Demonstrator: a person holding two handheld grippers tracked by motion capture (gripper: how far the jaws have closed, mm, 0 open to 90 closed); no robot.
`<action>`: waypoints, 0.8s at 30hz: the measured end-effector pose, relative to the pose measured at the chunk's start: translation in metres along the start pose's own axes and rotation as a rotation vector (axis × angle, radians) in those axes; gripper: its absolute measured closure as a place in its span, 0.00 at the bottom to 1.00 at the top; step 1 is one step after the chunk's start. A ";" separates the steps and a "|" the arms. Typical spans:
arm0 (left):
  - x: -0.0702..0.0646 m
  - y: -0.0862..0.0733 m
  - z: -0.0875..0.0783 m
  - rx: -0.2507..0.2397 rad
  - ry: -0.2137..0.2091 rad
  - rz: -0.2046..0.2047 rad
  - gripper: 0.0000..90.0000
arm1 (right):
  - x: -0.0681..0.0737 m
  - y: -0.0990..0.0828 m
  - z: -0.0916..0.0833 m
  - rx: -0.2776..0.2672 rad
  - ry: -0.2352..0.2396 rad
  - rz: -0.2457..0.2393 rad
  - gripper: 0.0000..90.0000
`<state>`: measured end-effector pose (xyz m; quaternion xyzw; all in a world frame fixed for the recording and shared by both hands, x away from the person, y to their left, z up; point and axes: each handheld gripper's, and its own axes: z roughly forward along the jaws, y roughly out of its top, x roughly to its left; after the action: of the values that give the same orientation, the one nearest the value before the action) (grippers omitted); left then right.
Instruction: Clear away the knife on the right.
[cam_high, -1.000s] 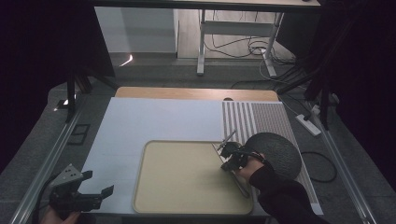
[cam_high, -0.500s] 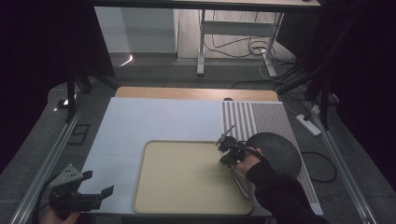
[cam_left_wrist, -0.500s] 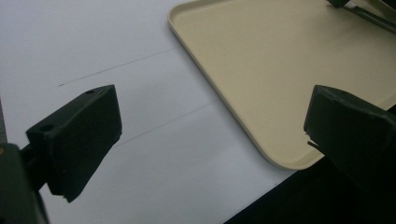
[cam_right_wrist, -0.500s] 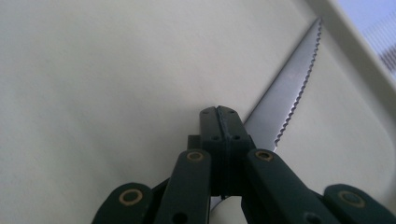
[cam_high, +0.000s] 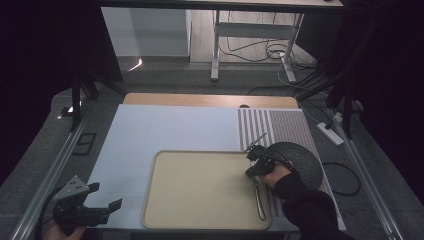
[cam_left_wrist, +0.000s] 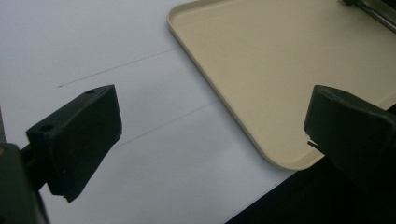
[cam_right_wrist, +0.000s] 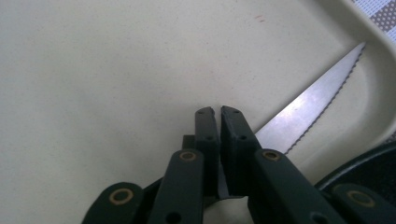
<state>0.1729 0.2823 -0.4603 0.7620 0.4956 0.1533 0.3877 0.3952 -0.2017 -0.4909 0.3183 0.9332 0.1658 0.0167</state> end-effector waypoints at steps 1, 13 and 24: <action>0.000 0.000 0.000 0.000 0.000 0.001 0.04 | 0.001 0.000 0.000 -0.004 0.000 0.004 0.91; 0.000 0.000 0.000 -0.002 0.000 -0.002 0.04 | 0.012 0.002 -0.011 -0.063 -0.025 -0.005 0.70; 0.000 0.000 0.000 -0.003 -0.001 -0.005 0.04 | 0.012 -0.008 -0.027 -0.124 -0.025 0.042 0.43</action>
<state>0.1729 0.2826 -0.4604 0.7603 0.4970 0.1528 0.3893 0.3779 -0.2083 -0.4670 0.3381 0.9140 0.2196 0.0447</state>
